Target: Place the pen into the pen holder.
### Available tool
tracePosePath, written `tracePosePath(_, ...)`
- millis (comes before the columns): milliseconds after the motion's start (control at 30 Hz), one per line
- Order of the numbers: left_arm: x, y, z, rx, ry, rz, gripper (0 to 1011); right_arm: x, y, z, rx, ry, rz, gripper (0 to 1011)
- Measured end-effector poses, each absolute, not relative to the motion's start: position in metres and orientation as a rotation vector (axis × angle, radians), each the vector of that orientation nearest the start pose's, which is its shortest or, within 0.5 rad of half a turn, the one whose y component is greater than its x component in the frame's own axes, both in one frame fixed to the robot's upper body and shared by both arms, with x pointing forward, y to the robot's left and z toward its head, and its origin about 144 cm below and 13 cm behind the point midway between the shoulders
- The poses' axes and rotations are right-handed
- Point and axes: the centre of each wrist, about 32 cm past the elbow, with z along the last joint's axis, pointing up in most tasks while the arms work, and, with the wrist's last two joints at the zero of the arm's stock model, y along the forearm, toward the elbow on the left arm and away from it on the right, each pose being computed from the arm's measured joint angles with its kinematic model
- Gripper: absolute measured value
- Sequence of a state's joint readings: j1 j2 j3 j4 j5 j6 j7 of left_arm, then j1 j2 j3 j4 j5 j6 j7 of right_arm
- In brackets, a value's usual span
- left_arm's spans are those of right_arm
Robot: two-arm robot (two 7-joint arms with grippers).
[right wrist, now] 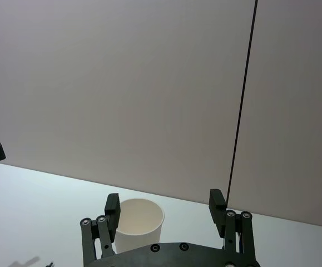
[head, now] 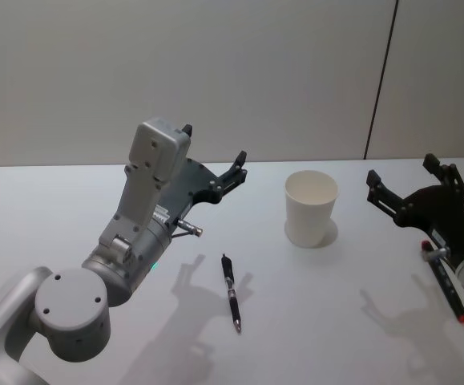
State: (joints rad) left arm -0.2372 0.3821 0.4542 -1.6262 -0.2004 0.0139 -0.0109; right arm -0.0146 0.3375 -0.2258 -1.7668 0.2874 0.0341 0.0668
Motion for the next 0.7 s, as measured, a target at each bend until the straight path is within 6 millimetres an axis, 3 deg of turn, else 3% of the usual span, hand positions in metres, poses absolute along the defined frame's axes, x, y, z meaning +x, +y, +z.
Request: tracePosePath(700, 0.4920, 0.1984, 1.2044, 0.061, -0.268, 1.124, 1000, 0.4433, -0.2371, 1.1887, 0.026, -0.075, -1.230, 1002)
